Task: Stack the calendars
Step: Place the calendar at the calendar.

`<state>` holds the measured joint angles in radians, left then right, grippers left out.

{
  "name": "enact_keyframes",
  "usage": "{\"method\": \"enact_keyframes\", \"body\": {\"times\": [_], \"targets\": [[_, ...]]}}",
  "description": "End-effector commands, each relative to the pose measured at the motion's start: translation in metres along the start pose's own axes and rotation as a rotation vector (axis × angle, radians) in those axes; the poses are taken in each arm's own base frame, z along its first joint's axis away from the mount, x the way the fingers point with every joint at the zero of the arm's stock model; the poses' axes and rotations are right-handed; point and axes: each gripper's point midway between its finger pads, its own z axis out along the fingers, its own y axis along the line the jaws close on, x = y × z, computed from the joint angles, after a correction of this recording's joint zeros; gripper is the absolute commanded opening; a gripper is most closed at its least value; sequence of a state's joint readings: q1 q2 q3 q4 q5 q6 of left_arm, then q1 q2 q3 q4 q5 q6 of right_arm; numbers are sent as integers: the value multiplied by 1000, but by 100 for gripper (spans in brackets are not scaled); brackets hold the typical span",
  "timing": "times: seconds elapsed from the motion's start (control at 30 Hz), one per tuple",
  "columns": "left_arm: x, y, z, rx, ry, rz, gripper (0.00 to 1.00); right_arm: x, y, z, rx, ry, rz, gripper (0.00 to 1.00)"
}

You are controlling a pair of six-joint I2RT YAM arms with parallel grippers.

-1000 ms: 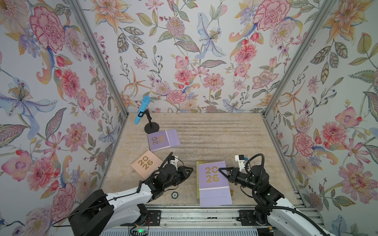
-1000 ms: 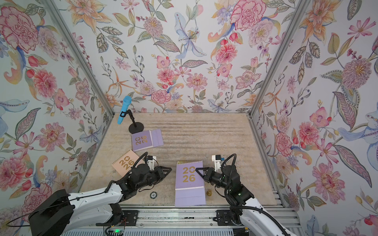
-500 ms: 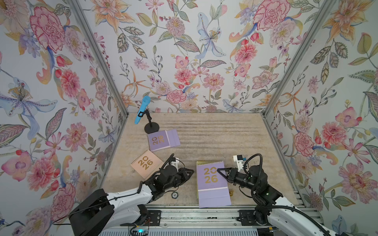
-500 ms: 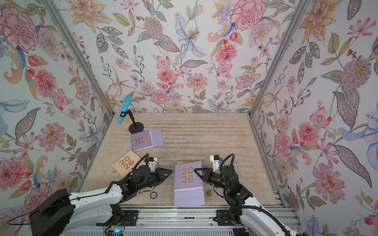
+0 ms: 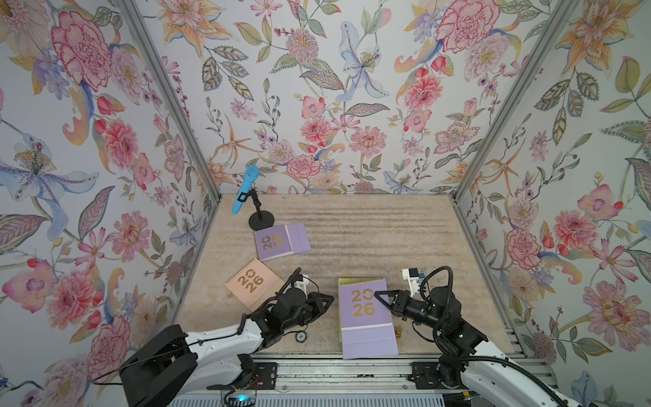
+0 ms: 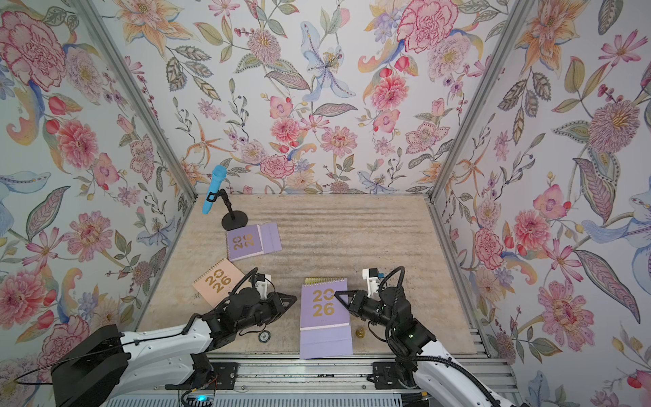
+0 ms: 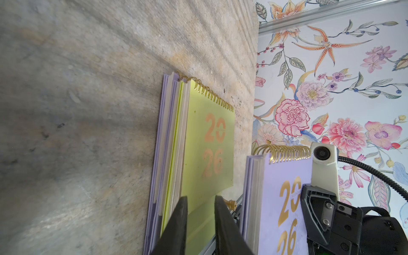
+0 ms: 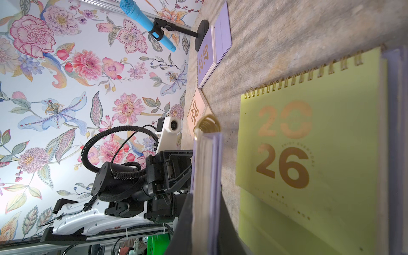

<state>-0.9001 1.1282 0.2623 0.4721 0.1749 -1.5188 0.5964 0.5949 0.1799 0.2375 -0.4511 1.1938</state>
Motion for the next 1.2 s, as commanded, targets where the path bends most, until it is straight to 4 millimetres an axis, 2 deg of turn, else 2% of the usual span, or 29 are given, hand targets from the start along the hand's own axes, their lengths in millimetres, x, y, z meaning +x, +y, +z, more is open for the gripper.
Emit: {"method": "enact_keyframes", "body": {"times": [0.0, 0.37, 0.6, 0.93, 1.17], "targets": [[3, 9, 1, -18, -5, -11, 24, -2, 13, -1, -52, -17, 0, 0], [8, 12, 4, -19, 16, -14, 22, -3, 7, -1, -42, -30, -1, 0], [9, 12, 6, -21, 22, -13, 21, -21, 4, 2, -31, -110, -14, 0], [10, 11, 13, -22, 34, -15, 17, -43, 4, 19, -35, -56, -22, 0], [10, 7, 20, -9, 38, -20, 11, -45, 3, 26, -43, -13, -19, 0]]}}
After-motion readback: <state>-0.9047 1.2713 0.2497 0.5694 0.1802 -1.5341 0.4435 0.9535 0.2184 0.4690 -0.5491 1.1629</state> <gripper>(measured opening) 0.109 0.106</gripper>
